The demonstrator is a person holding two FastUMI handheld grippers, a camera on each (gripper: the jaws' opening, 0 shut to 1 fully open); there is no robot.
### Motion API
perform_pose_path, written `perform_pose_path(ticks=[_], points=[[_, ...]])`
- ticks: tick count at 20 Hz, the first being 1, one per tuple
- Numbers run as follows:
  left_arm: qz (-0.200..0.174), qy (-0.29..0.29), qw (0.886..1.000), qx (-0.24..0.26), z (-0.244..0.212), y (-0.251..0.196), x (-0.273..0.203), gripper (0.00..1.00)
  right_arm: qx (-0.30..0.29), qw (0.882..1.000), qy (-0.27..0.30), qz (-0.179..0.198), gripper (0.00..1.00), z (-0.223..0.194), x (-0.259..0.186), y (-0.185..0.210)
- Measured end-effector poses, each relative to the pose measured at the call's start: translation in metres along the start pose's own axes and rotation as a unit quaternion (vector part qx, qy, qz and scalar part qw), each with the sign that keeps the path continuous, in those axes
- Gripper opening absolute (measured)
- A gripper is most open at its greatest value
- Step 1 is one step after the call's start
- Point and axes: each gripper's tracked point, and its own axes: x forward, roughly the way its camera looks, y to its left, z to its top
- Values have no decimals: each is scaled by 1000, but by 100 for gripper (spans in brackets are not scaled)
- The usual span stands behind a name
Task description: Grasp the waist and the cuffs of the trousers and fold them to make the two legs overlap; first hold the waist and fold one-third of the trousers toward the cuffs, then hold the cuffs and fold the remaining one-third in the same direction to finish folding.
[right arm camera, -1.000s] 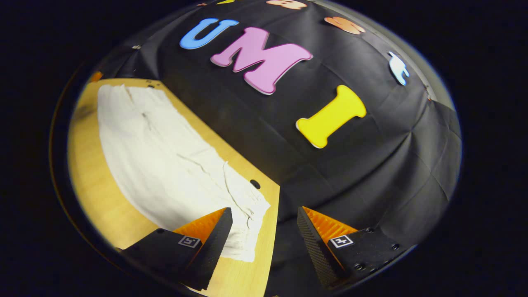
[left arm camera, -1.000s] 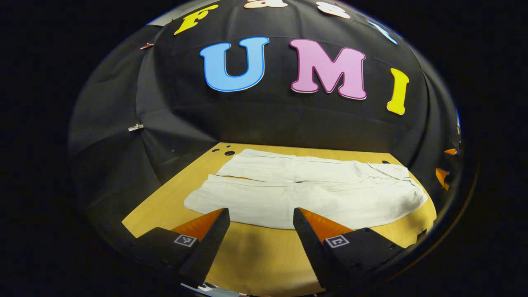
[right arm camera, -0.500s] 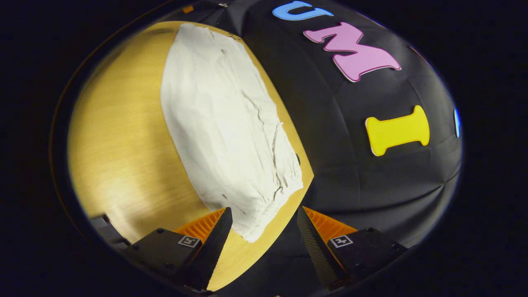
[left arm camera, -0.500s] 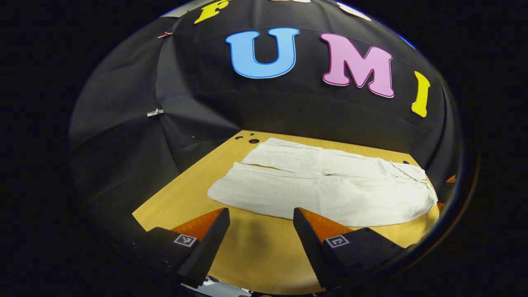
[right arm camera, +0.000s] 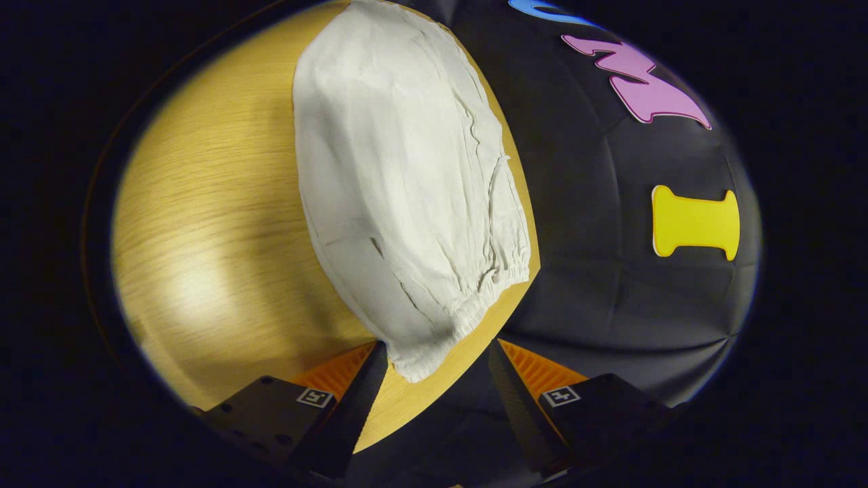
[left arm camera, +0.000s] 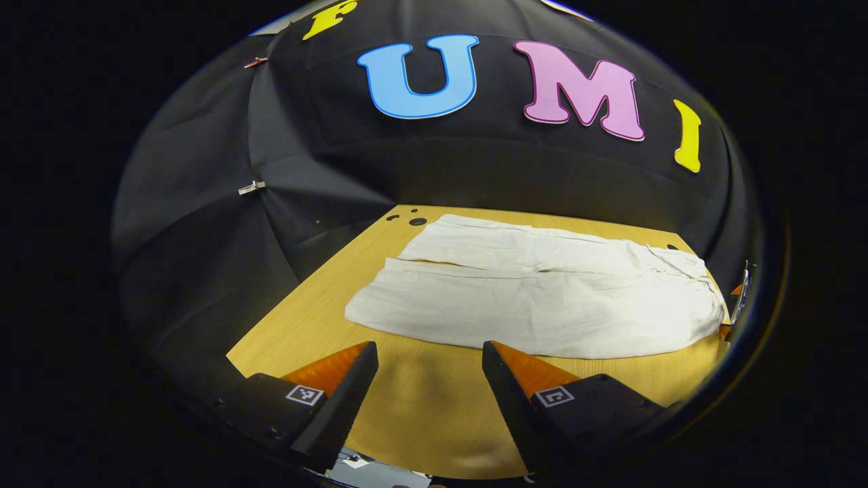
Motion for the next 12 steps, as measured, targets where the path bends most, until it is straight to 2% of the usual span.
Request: perform_pose_path(ticks=[4, 7, 10, 11, 12], points=[[7, 2, 1000, 12, 0, 4, -1, 99, -41, 998, 4, -43, 92, 14, 15, -9], [13, 6, 1000, 19, -2, 10, 0, 99, -27, 999, 15, -35, 89, 15, 26, -8], [15, 8, 999, 34, -6, 16, 5, 99, -24, 999, 19, -11, 66, 13, 30, -1], [16, 9, 999, 43, -7, 20, 8, 99, -21, 1000, 21, -1, 62, 13, 30, 3], [16, 11, 998, 55, -9, 25, 13, 99, -19, 1000, 23, 4, 51, 12, 32, 5]])
